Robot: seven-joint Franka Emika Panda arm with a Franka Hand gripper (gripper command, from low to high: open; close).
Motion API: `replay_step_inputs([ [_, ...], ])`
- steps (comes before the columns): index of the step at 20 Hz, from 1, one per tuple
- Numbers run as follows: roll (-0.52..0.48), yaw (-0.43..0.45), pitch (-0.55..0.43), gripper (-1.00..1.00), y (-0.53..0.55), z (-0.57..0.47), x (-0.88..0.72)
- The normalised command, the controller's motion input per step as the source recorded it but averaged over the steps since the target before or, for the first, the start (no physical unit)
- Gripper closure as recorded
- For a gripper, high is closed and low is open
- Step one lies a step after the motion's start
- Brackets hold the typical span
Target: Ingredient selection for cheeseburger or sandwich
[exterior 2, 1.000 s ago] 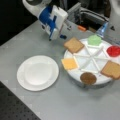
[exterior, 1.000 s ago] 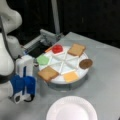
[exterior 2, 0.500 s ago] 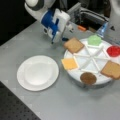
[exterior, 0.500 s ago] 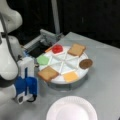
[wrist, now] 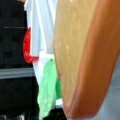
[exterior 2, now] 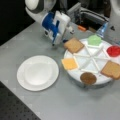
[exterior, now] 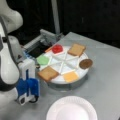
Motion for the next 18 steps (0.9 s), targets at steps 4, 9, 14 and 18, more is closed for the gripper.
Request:
replay_step_inputs([
  [4, 0.386, 0.068, -0.111, -1.0, -0.14, -0.21, 0.28],
  [9, 0.337, 0.069, -0.11, -1.0, -0.14, -0.18, 0.27],
  [14, 0.306, 0.057, -0.094, -1.0, -0.1, -0.14, 0.26],
  [18, 0.29, 0.04, -0.089, -1.0, -0.05, -0.14, 0.25],
])
